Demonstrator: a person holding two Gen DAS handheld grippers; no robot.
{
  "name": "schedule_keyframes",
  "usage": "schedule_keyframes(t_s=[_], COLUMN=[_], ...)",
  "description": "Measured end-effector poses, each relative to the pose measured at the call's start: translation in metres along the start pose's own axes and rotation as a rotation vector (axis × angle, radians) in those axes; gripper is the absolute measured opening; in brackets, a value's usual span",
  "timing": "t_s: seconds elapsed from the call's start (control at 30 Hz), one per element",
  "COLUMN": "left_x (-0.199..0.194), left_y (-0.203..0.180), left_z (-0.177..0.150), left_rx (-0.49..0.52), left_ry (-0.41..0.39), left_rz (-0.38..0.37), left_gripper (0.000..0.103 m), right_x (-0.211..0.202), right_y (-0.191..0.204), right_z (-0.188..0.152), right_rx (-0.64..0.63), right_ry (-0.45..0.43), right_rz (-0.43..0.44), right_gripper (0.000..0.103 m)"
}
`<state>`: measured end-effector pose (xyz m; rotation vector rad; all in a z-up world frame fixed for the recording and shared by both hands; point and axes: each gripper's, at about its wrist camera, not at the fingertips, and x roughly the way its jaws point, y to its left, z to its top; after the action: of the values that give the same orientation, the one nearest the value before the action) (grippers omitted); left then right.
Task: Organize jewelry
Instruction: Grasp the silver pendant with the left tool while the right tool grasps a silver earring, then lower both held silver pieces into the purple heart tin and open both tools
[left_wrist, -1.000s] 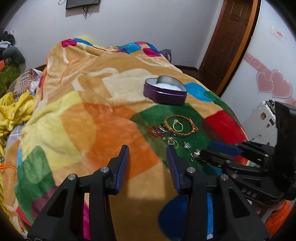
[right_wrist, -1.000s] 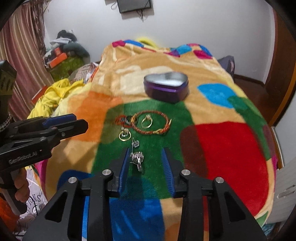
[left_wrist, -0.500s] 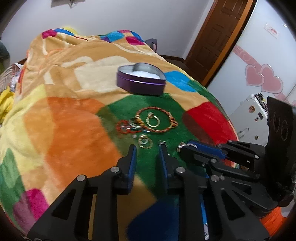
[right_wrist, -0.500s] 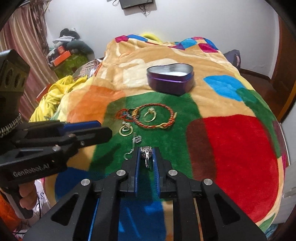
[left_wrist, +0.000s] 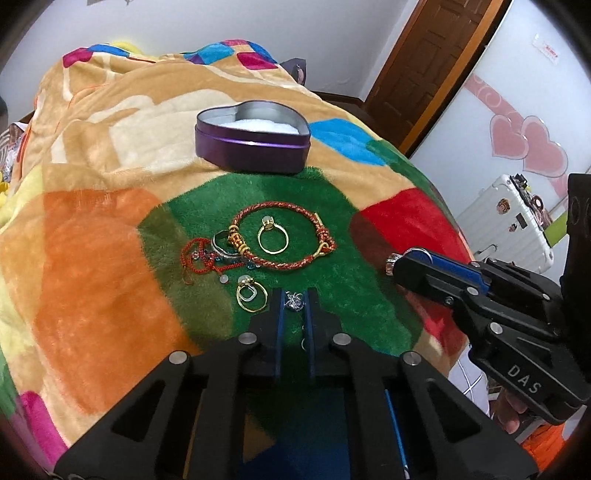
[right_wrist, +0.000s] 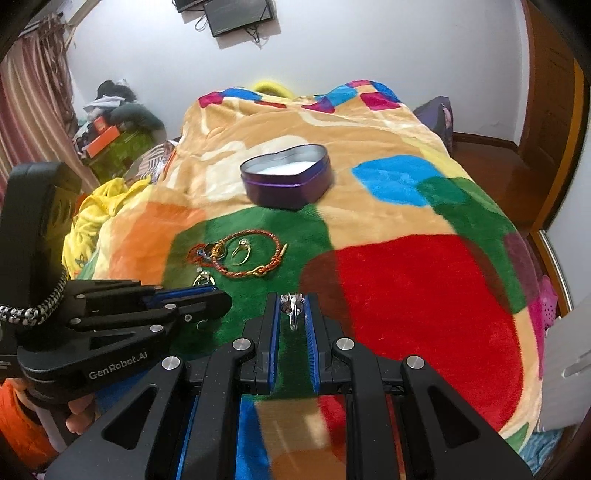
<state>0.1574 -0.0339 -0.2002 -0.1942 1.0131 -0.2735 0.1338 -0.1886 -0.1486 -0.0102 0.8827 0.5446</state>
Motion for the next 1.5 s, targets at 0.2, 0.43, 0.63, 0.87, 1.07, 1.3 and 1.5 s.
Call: schedule_keyframes(t_s=[0.2, 0.43, 0.63, 0.87, 1.07, 1.3, 1.5], left_x=[-0.012, -0.034, -0.053, -0.066, -0.07, -0.064, -0.049], left_y=[-0.004, -0.004, -0.002, 0.005, 0.013, 0.022, 0.032], left_z=[0.005, 0.021, 0.038, 0.058, 0.074, 0.091, 0.101], left_rx=[0.022, 0.023, 0.031, 0.04, 0.039, 0.044, 0.042], left_ry=[-0.031, -0.102, -0.164, -0.224, -0.263, -0.281, -0.27], left_rz=[0.014, 0.01, 0.011, 0.025, 0.033, 0.038, 0.037], left_gripper=[0.009, 0.009, 0.009, 0.009, 0.009, 0.009, 0.009], right_x=[-0.003, -0.01, -0.014, -0.015, -0.01, -0.002, 0.008], right_y=[-0.001, -0.001, 0.0, 0.004, 0.006, 0.006, 0.003], right_z=[0.007, 0.02, 0.034, 0.049, 0.062, 0.077, 0.09], right_rx=[0.005, 0.001, 0.0, -0.004, -0.012, -0.014, -0.01], right_ry=[-0.024, -0.064, -0.1, -0.132, -0.156, -0.18, -0.189], right_rz=[0.004, 0.007, 0.006, 0.008, 0.017, 0.022, 0.022], right_gripper=[0.012, 0.012, 0.012, 0.012, 0.012, 0.012, 0.012])
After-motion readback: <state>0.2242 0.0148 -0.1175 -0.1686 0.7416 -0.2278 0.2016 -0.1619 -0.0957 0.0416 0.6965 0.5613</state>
